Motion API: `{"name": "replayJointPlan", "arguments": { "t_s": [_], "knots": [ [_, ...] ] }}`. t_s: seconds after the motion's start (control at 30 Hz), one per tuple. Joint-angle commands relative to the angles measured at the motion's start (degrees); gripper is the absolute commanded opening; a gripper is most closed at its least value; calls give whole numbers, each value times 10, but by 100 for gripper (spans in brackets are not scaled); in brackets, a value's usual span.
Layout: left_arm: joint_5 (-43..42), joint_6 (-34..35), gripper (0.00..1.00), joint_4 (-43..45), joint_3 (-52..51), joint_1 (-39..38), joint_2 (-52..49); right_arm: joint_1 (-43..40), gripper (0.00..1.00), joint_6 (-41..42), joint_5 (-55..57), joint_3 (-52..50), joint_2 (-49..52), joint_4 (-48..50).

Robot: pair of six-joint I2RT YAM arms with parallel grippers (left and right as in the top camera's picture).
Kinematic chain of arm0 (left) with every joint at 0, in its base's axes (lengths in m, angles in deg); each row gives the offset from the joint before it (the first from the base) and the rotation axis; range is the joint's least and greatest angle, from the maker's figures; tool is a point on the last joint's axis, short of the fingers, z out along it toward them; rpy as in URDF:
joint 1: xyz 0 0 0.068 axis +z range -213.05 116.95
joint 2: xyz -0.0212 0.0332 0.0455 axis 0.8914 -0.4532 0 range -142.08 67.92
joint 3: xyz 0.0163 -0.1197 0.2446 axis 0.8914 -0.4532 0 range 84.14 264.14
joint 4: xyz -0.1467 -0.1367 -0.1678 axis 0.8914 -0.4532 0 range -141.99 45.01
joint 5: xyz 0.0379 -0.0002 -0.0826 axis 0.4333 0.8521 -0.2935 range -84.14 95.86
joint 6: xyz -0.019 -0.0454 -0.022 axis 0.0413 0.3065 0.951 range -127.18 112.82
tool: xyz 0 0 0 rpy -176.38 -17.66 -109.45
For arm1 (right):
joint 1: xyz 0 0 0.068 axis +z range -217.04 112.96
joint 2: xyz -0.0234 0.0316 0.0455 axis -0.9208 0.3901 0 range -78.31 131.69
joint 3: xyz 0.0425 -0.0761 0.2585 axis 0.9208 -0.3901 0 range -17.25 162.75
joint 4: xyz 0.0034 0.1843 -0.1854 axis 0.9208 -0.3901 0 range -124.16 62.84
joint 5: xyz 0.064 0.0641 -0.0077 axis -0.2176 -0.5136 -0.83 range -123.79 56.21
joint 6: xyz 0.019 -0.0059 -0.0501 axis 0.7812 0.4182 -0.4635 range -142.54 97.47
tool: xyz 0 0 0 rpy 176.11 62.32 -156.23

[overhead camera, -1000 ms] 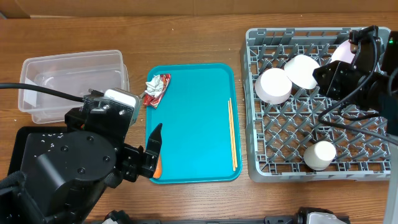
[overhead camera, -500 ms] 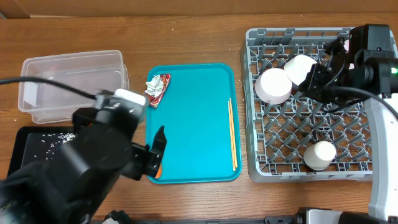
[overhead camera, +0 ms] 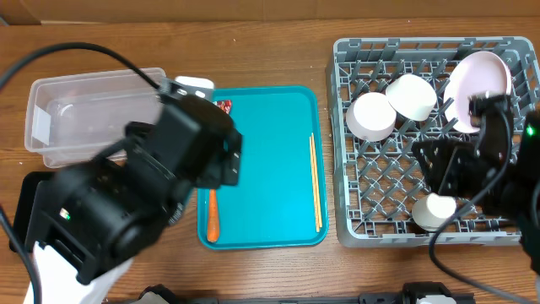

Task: Sort waste into correct bins and load items into the dishwasher
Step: 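Reach the right gripper to the wooden chopsticks on the teal tray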

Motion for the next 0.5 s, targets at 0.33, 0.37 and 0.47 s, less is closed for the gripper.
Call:
{"name": "replayJointPlan", "arguments": {
  "t_s": [0.33, 0.37, 0.47],
  "knots": [
    [-186, -55, 100, 16, 1, 200, 1, 129, 36, 2, 5, -91, 71, 15],
    [-189, -55, 100, 16, 1, 207, 1, 144, 36, 14, 23, -106, 85, 21],
    [-189, -56, 100, 12, 0, 218, 0, 193, 35, 44, 58, -151, 132, 47]
  ]
}}
